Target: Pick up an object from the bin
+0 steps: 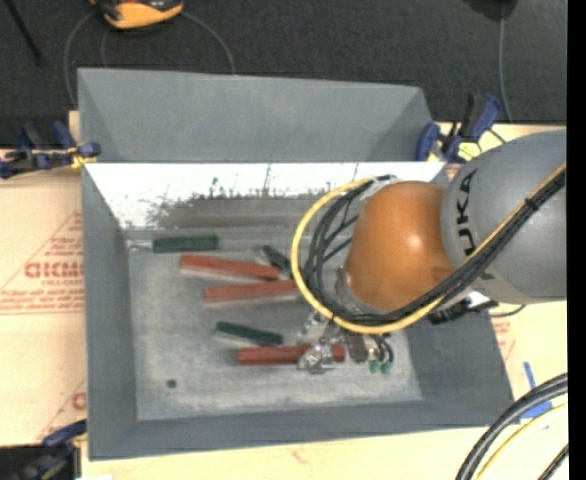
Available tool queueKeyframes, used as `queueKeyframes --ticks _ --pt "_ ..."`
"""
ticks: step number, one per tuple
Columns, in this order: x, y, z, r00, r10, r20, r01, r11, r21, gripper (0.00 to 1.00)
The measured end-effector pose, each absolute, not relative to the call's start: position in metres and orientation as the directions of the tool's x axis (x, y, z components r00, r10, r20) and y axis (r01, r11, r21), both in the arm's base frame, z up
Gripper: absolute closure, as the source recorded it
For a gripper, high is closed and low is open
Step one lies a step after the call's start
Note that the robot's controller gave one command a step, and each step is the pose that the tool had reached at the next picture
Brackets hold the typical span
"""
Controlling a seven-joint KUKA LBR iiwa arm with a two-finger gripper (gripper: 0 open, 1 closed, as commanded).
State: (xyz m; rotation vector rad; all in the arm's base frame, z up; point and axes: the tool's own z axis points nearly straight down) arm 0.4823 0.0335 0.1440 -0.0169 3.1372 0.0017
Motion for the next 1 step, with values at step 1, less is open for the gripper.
queueKeyframes --ticks 1 --pt "0.4897 0.0329 0.2406 -1.0 -0.026 -0.003 -0.026 1.0 0.0 1.0"
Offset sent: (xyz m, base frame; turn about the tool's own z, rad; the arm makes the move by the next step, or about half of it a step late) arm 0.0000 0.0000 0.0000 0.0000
